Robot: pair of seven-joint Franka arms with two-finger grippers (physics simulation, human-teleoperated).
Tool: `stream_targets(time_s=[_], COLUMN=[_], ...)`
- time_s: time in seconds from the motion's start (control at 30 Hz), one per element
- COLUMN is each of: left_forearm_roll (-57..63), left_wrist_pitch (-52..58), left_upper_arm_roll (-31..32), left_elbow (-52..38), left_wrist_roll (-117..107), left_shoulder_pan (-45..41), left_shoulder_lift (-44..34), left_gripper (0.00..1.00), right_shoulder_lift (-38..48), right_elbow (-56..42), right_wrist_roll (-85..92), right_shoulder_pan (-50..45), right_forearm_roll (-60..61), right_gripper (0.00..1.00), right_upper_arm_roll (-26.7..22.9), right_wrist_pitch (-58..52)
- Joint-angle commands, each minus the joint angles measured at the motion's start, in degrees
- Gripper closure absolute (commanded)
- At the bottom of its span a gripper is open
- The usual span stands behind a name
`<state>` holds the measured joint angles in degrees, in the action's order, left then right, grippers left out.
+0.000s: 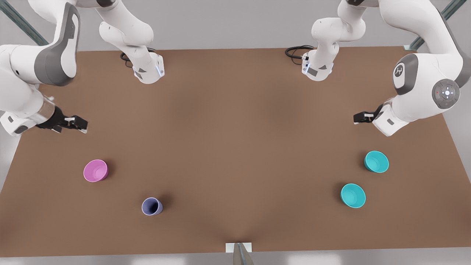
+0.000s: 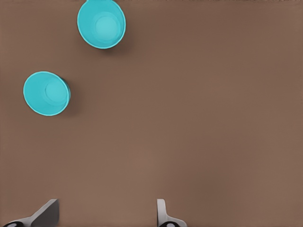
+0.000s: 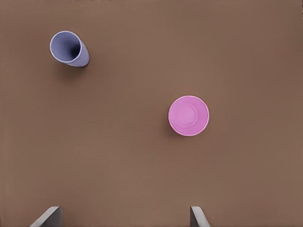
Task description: Stack the blue bowl on the pink bowl
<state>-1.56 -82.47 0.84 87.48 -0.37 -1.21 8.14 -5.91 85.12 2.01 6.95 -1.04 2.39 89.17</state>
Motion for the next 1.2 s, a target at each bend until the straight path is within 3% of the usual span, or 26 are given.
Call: stream_targets(time_s=[0.0, 0.13, 0.2, 0.27, 0.43, 0.53, 0.7, 1.0, 1.03, 1.1, 1.13, 1.17], left_forearm_roll=[0.06, -0.03, -0.03, -0.03, -0.03, -0.03, -0.03, -0.03, -0.03, -0.03, -0.03, -0.03], left_wrist_pitch=[-0.76, -0.76, -0.68, -0.76, -0.68, -0.68, -0.68, -0.68, -0.68, -0.50, -0.50, -0.50], left_upper_arm_roll=[0.04, -0.05, 0.04, -0.05, 0.04, 0.04, 0.04, -0.05, 0.04, -0.05, -0.05, 0.04], left_elbow=[-0.03, -0.03, -0.03, -0.03, -0.03, 0.06, 0.06, 0.06, 0.06, 0.06, -0.03, 0.06], left_wrist_roll=[-1.48, -1.48, -1.48, -1.48, -1.48, -1.48, -1.48, -1.48, -1.48, -1.48, -1.48, -1.48], left_shoulder_pan=[-0.02, -0.11, -0.11, -0.02, -0.02, -0.02, -0.02, -0.02, -0.02, -0.02, -0.02, -0.02], left_shoulder_lift=[-0.06, -0.06, 0.03, 0.03, 0.47, 0.47, 0.82, 0.82, 0.82, 0.82, 0.82, 0.82], left_gripper=[0.00, 0.00, 0.00, 0.00, 0.00, 0.00, 0.00, 0.00, 0.00, 0.00, 0.00, 0.00], right_shoulder_lift=[-0.07, -6.30, -17.99, -25.02, -32.68, -32.85, -32.33, -33.12, -33.12, -33.21, -33.21, -33.12], right_elbow=[-0.13, -3.03, -9.89, -9.54, -8.58, 2.50, 11.47, 14.45, 14.54, 14.46, 14.46, 14.28], right_wrist_roll=[1.15, 4.58, 8.18, 9.15, 13.63, 13.63, 13.46, 13.02, 13.11, 13.19, 13.28, 13.37], right_shoulder_pan=[0.43, 0.43, 3.68, 7.46, 13.62, 14.23, 15.46, 15.82, 15.82, 15.82, 15.81, 15.73], right_forearm_roll=[2.27, -1.16, -2.83, -5.91, -5.47, -5.20, -4.94, -2.48, -2.39, -2.39, -2.39, -2.39], right_gripper=[0.00, 0.00, 0.00, 0.00, 0.00, 0.00, 0.00, 0.02, 0.19, 0.65, 0.77, 0.79], right_upper_arm_roll=[-0.02, -0.01, -0.19, -0.10, 0.25, 0.34, 0.34, 0.60, 0.69, 0.69, 0.69, 1.48], right_wrist_pitch=[1.09, 3.02, 6.09, 15.76, 22.45, 39.41, 50.75, 50.66, 50.66, 50.31, 50.22, 49.87])
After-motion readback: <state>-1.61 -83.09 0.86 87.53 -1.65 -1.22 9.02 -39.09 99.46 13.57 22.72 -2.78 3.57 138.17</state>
